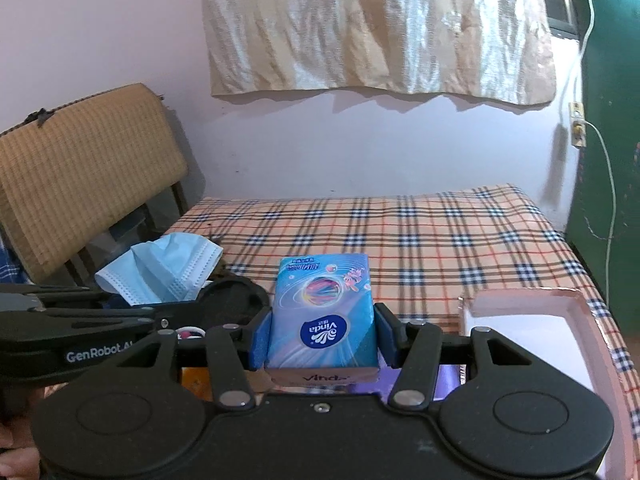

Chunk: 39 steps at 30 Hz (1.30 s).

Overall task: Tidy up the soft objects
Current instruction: 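Carry the mask with the left tool while the right tool carries the tissue pack toward the white box, then open the left tool over the white box while the right tool releases the tissue pack into it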

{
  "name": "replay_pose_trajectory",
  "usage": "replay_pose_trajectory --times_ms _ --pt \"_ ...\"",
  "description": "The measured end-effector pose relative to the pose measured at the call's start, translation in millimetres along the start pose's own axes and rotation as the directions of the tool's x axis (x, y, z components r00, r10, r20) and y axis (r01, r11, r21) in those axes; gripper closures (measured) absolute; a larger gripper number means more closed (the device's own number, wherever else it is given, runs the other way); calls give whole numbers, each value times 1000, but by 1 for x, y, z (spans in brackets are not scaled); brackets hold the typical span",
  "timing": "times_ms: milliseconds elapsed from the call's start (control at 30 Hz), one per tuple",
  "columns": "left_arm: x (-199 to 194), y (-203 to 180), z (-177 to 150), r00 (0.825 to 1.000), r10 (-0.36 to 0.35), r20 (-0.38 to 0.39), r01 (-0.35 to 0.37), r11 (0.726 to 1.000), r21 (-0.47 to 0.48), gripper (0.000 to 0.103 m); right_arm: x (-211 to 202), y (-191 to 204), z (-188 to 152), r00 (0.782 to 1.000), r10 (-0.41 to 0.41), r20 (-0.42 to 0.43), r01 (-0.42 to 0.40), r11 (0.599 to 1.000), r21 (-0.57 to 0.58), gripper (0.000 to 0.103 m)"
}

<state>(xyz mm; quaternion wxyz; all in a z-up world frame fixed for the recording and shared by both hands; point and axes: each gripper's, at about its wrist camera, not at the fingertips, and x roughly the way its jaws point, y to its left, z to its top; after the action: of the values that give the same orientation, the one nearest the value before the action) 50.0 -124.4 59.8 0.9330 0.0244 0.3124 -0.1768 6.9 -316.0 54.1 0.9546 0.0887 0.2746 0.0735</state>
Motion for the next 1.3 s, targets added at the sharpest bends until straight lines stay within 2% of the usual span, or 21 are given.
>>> replay_pose_trajectory --times_ms 600,900,1300 --pt "30 -64 2 992 -119 -35 121 990 74 75 -12 -71 -11 993 -117 -11 117 990 80 39" --pt "57 -102 2 978 -195 -73 201 975 98 75 -6 -121 -21 981 -188 -47 193 973 126 39" --pt "100 -153 -2 957 -251 -145 271 952 143 75 22 -186 -22 966 -233 -112 248 957 149 39"
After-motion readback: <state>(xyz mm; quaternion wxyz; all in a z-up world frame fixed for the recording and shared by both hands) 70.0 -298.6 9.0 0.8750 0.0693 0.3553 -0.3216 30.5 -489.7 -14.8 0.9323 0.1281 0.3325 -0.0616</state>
